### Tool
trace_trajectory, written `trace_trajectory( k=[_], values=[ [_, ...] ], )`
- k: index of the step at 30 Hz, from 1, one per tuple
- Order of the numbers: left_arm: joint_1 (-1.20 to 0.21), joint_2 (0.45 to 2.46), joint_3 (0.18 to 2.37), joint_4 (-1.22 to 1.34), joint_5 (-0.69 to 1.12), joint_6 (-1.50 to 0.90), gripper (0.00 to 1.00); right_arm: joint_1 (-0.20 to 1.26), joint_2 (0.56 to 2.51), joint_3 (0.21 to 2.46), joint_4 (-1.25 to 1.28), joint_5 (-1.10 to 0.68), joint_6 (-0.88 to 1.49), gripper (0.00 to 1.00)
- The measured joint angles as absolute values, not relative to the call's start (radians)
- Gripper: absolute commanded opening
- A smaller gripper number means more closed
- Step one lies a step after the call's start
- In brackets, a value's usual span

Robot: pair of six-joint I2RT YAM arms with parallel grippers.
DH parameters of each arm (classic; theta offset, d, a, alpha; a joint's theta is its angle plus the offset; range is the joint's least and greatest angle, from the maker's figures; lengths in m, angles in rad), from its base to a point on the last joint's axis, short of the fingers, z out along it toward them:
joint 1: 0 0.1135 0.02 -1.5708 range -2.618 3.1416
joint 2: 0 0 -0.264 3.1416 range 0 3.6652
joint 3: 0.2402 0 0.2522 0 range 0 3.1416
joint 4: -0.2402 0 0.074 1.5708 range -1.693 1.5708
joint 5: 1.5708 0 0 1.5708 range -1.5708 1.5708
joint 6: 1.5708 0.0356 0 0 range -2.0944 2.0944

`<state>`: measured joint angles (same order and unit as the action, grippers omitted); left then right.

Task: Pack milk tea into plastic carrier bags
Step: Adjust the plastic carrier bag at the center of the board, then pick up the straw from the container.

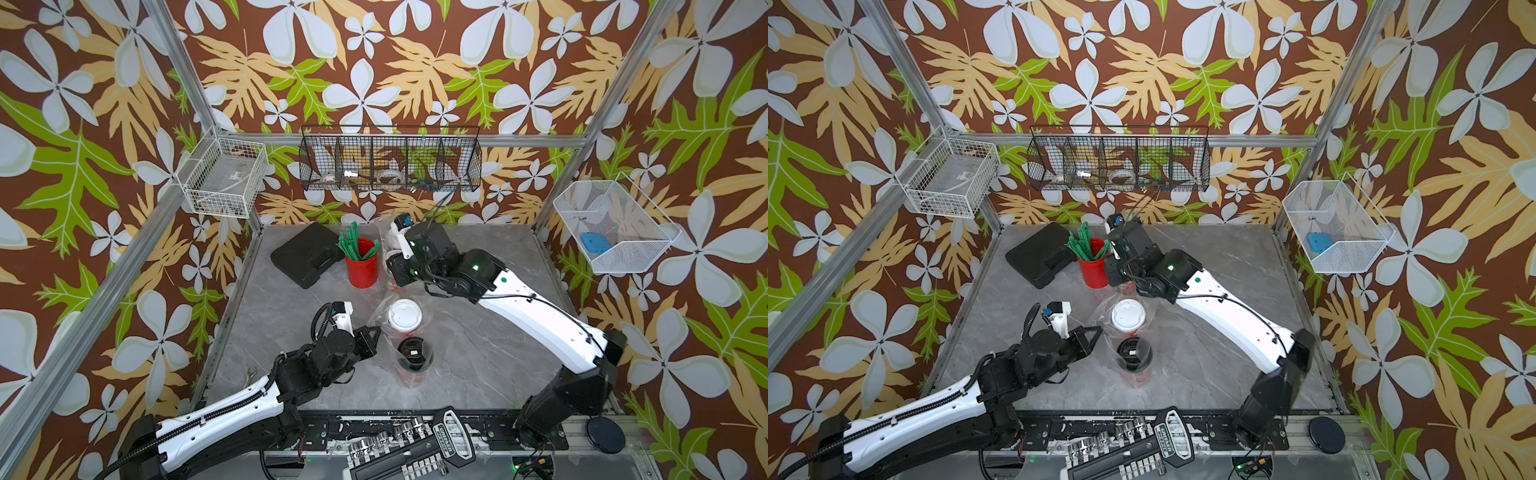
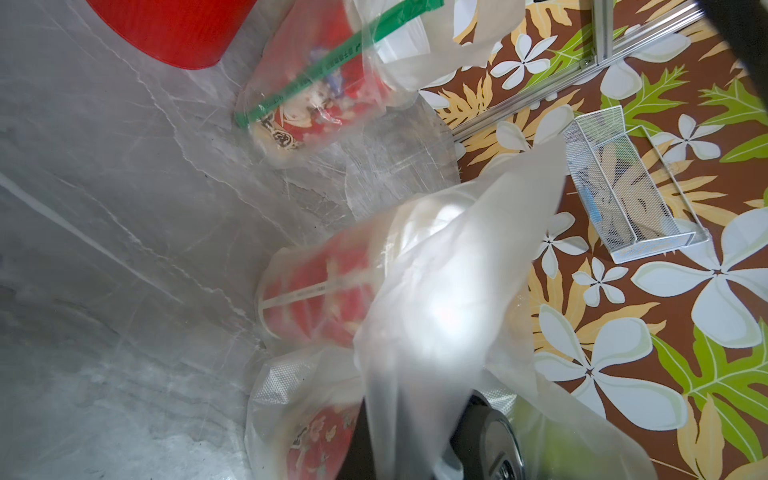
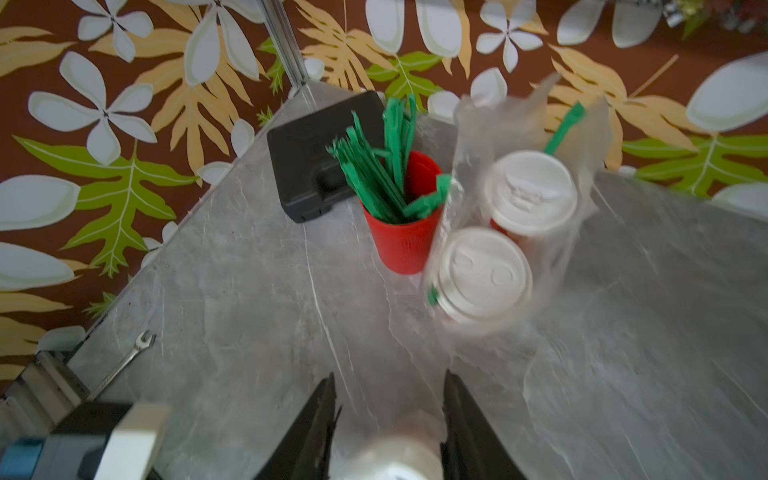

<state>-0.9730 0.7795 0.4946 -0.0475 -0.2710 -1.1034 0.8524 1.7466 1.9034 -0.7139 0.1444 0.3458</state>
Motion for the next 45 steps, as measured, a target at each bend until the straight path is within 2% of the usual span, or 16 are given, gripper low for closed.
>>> trace_trajectory(
  k=[4, 14, 18, 20, 37, 43, 45],
  values=[
    [-0.973, 0.778, 0.487, -0.057, -0.26, -1.12, 0.0, 0.833, 1.924, 2.084, -0.756, 0.116, 0.289, 0.47],
    [-0.973, 0.77, 0.468, -0.07, -0.24, -1.125, 0.0, 0.833, 2.219, 2.372, -0.762, 0.019, 0.224, 0.54],
    [-0.973, 0.754, 0.458, -0.07, -0.237, -1.129, 0.0, 0.833, 2.268, 2.405, -0.756, 0.027, 0.218, 0.76],
    [-0.973, 0.749, 0.457, -0.07, -0.237, -1.128, 0.0, 0.833, 2.272, 2.394, -0.749, 0.036, 0.203, 0.77],
    [-0.972, 0.752, 0.465, -0.069, -0.237, -1.127, 0.0, 0.808, 2.36, 2.426, -0.632, 0.094, 0.222, 0.39],
    [-0.972, 0.757, 0.471, -0.063, -0.237, -1.124, 0.0, 0.808, 2.372, 2.424, -0.604, 0.102, 0.232, 0.36],
    [-0.972, 0.757, 0.471, -0.062, -0.236, -1.123, 0.0, 0.806, 2.379, 2.424, -0.598, 0.102, 0.232, 0.31]
  ],
)
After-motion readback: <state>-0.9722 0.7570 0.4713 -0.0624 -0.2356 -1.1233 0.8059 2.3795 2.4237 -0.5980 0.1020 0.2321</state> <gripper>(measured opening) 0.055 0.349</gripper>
